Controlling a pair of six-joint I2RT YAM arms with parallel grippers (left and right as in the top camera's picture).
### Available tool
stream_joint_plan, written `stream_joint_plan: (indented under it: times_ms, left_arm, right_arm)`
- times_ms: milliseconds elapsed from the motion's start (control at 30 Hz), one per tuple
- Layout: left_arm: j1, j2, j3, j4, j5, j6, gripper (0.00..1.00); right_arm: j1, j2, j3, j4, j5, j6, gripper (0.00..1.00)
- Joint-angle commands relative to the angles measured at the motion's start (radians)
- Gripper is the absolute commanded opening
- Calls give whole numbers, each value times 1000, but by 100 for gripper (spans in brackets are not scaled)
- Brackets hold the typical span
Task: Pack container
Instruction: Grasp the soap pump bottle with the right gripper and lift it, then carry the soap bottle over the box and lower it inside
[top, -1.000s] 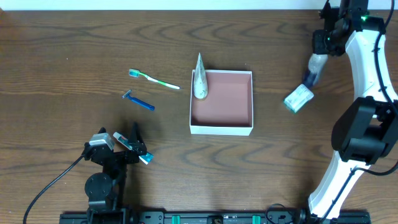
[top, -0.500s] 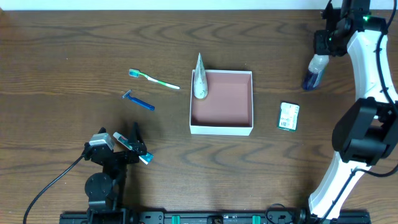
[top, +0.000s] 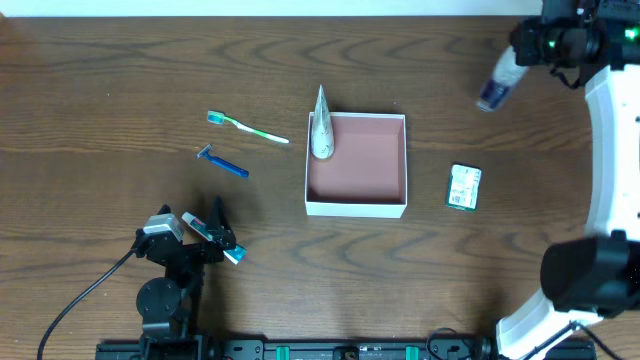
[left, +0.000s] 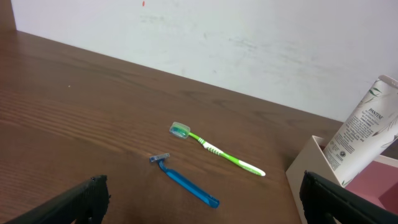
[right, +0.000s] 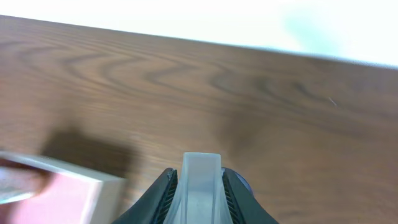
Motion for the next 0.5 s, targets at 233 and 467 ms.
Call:
stream_joint_plan:
  times_ms: [233,467]
  left_arm:
    - [0,-5,-17,-34,18,17,98]
    - [0,-5,-17,-34,18,17,98]
  right_arm:
    - [295,-61,14,-32,-89,-50,22]
    - [425,-53,14,-37,-26,-55,23]
